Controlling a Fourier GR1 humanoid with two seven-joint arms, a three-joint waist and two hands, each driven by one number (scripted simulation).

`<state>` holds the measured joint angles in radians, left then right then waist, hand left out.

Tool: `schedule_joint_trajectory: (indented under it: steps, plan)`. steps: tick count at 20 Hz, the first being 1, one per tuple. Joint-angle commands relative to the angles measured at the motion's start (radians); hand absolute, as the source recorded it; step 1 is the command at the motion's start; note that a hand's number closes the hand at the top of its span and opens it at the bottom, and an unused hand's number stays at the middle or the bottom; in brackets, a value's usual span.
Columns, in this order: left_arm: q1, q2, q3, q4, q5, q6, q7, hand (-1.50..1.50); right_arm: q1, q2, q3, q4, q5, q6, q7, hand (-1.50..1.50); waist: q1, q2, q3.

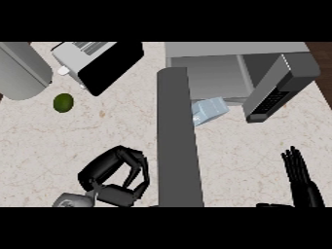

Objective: Pick up the milk, place it into the microwave and close the microwave

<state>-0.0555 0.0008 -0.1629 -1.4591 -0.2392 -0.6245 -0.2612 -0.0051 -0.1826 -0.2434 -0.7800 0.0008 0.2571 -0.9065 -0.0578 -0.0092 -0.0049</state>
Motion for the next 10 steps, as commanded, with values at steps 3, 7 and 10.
schedule_joint_trajectory:
  steps: [3,7,10]
  plan:
    - [-0.077,-0.001,-0.141,0.126,-0.055,0.164,-0.086,1.5,0.243,-0.036,0.025,-0.3,-0.103,0.187,0.026,-1.5,0.007,0.004,0.0]
    - [-0.079,-0.001,-0.33,0.192,-0.005,0.314,-0.132,1.5,0.368,-0.081,0.019,-0.49,-0.168,0.224,0.048,-1.5,0.004,0.005,0.001]
    - [-0.13,-0.001,-0.437,0.28,0.036,0.351,-0.081,1.5,0.391,-0.072,0.074,-0.571,-0.184,0.257,0.06,-1.5,0.0,0.01,0.002]
